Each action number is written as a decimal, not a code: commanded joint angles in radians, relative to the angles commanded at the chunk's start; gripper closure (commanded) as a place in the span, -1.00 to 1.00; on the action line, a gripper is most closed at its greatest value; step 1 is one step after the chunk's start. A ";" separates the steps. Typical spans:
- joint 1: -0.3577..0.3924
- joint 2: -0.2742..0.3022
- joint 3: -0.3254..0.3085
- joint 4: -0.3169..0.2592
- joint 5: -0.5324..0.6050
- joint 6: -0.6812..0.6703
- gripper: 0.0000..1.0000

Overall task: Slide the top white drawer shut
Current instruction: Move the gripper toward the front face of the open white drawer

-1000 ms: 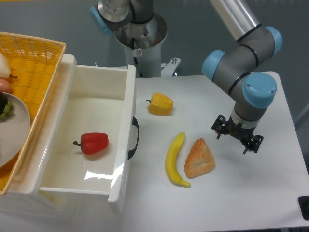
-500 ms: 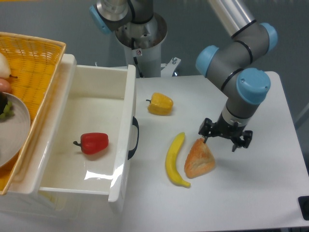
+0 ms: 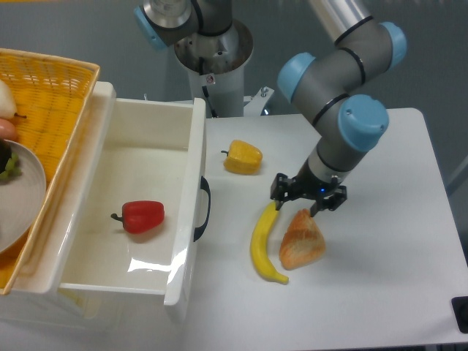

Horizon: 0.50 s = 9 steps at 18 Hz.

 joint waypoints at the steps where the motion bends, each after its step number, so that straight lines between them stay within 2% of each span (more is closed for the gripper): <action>1: -0.005 0.012 0.000 -0.009 -0.014 -0.014 0.23; 4: -0.009 0.034 0.000 -0.018 -0.048 -0.043 0.47; 7: -0.022 0.035 0.000 -0.021 -0.052 -0.061 0.49; 9: -0.023 0.032 0.000 -0.028 -0.097 -0.091 0.50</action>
